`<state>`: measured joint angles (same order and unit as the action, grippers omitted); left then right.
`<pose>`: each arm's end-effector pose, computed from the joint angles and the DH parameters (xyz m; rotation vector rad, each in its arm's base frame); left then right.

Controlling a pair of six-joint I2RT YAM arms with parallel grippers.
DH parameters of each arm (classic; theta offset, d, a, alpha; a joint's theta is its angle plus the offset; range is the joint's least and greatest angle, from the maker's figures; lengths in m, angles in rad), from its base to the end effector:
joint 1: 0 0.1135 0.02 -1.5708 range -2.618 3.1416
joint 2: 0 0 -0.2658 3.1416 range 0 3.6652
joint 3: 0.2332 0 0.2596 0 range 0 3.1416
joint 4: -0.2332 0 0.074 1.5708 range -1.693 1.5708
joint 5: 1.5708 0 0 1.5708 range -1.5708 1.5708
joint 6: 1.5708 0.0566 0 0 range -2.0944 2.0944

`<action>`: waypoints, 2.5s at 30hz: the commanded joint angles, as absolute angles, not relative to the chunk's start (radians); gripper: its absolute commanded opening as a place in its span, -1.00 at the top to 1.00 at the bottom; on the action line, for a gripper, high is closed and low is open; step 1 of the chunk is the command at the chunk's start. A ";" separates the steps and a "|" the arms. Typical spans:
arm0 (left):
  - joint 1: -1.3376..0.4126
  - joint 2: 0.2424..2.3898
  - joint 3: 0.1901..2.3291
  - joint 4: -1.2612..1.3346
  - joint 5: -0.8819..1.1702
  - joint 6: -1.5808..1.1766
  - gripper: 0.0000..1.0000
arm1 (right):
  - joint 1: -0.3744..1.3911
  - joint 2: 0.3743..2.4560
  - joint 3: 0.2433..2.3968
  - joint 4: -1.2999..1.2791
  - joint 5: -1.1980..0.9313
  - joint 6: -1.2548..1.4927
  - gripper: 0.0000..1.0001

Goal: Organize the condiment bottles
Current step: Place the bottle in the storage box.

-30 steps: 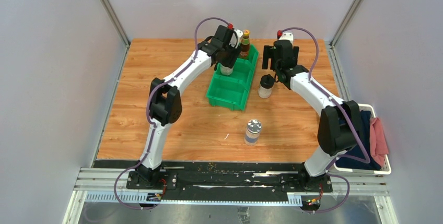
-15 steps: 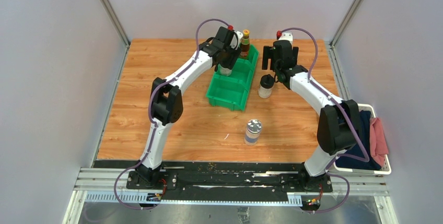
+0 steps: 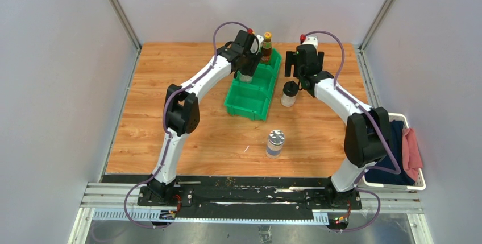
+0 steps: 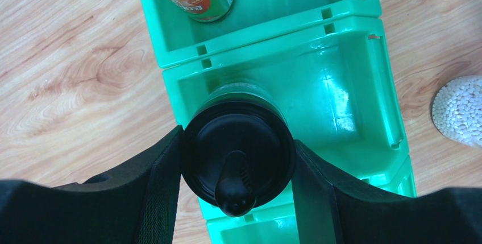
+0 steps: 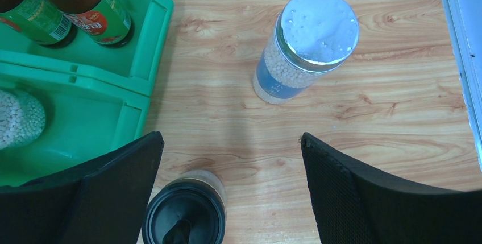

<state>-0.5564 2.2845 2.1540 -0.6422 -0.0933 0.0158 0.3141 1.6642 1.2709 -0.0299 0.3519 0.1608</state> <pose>0.4661 -0.2837 0.2500 0.6173 2.2620 -0.1585 0.4026 0.1103 0.2845 0.0743 1.9654 -0.0406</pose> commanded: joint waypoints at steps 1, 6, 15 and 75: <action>-0.547 2.295 2.195 -0.620 -0.088 0.004 1.00 | 0.321 1.683 1.308 -0.027 0.370 0.153 -0.89; -0.542 2.301 2.198 -0.620 -0.080 0.005 1.00 | 0.320 1.687 1.312 -0.029 0.368 0.153 -0.89; -0.538 2.309 2.204 -0.620 -0.074 -0.023 0.97 | 0.322 1.692 1.313 -0.031 0.369 0.153 -0.89; -0.528 2.346 2.218 -0.633 -0.069 -0.055 -0.58 | 0.326 1.716 1.333 -0.043 0.367 0.149 -0.89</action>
